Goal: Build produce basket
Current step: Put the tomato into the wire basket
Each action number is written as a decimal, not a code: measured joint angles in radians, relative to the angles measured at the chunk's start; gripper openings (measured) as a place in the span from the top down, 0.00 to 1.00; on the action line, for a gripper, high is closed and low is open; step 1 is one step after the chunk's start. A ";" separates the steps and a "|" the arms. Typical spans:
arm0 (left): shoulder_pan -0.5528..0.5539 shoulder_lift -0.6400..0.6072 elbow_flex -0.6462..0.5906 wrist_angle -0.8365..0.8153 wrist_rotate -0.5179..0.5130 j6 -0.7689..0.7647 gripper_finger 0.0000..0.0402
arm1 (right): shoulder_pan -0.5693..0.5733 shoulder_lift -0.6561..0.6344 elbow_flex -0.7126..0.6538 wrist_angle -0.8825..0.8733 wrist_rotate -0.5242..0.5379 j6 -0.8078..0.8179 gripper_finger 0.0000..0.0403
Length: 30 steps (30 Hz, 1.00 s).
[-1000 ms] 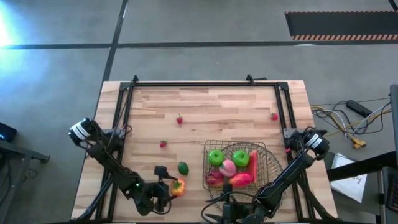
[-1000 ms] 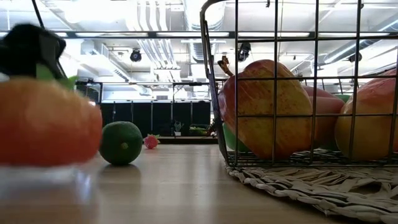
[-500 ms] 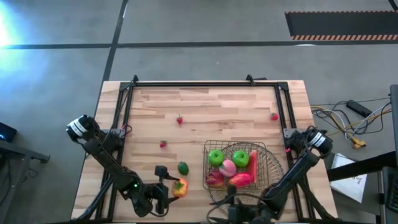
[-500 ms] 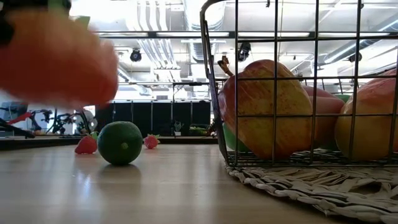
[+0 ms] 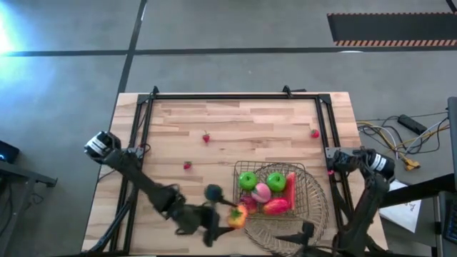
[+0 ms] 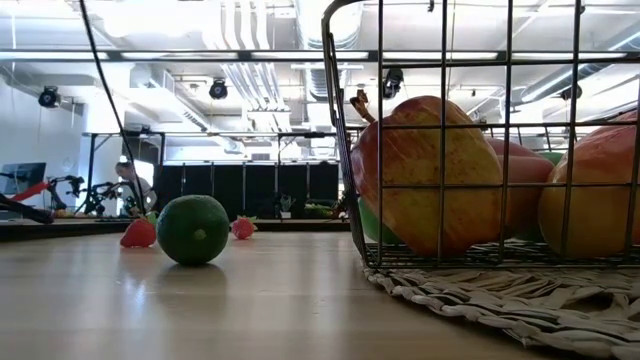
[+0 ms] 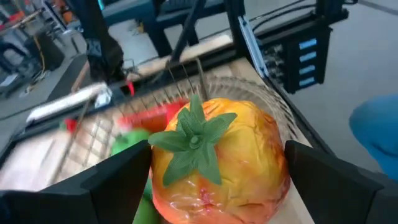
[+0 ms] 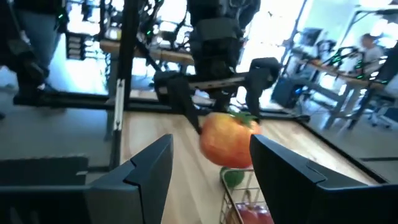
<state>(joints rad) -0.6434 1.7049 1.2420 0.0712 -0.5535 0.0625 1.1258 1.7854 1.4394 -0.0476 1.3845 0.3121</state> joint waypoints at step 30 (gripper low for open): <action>0.388 0.285 0.192 -0.018 0.159 -0.037 0.14 | 0.050 0.065 -0.005 0.001 0.083 0.141 0.49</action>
<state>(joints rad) -0.2558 1.9900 1.4338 0.0532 -0.3950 0.0260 1.1755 1.8503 1.4342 -0.0470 1.4677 0.4530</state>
